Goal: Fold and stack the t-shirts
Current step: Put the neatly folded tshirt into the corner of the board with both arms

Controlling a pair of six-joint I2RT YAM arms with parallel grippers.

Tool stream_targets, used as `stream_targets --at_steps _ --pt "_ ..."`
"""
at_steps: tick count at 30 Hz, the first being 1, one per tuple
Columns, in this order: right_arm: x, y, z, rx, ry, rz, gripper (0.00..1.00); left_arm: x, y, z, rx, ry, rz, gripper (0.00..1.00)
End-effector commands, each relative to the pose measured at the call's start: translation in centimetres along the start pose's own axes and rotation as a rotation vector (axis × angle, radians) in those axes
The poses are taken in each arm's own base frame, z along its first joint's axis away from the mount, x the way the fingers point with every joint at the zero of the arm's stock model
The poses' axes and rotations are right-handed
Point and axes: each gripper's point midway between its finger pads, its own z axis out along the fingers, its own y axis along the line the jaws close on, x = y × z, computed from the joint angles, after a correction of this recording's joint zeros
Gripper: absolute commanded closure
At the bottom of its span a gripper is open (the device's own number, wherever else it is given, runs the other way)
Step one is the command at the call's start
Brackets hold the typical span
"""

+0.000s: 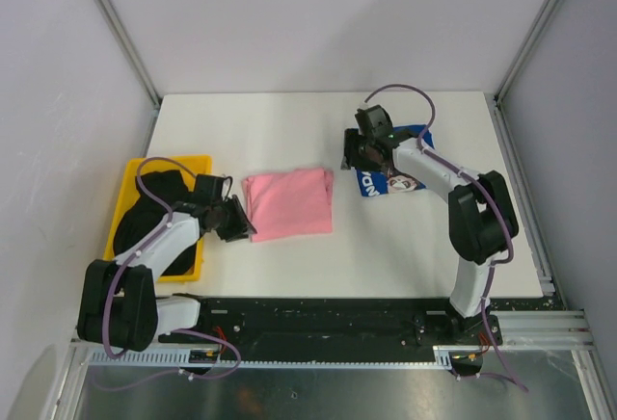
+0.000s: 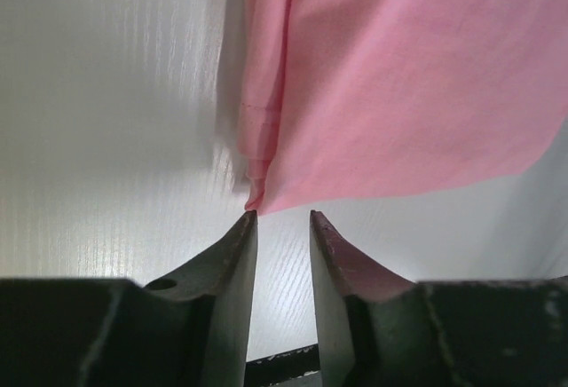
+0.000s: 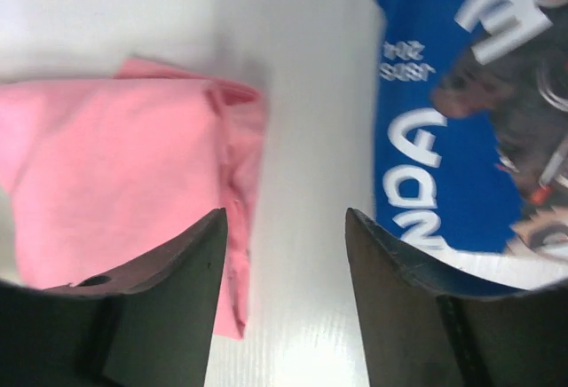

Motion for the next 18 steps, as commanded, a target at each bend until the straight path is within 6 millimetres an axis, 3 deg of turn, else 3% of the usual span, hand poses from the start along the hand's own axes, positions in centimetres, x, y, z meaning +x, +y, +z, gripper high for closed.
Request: stream_targets --at_steps 1,6,18 --pt "-2.9 5.3 -0.9 -0.254 -0.083 -0.076 0.36 -1.0 -1.0 -1.3 0.047 -0.037 0.031 0.63" --pt "-2.8 6.3 1.6 -0.336 -0.043 -0.068 0.27 -1.2 -0.8 -1.7 0.042 -0.041 0.029 0.58" --pt "-1.5 6.1 7.8 -0.318 0.025 -0.078 0.24 -1.1 -0.9 -1.7 0.054 -0.028 0.023 0.38"
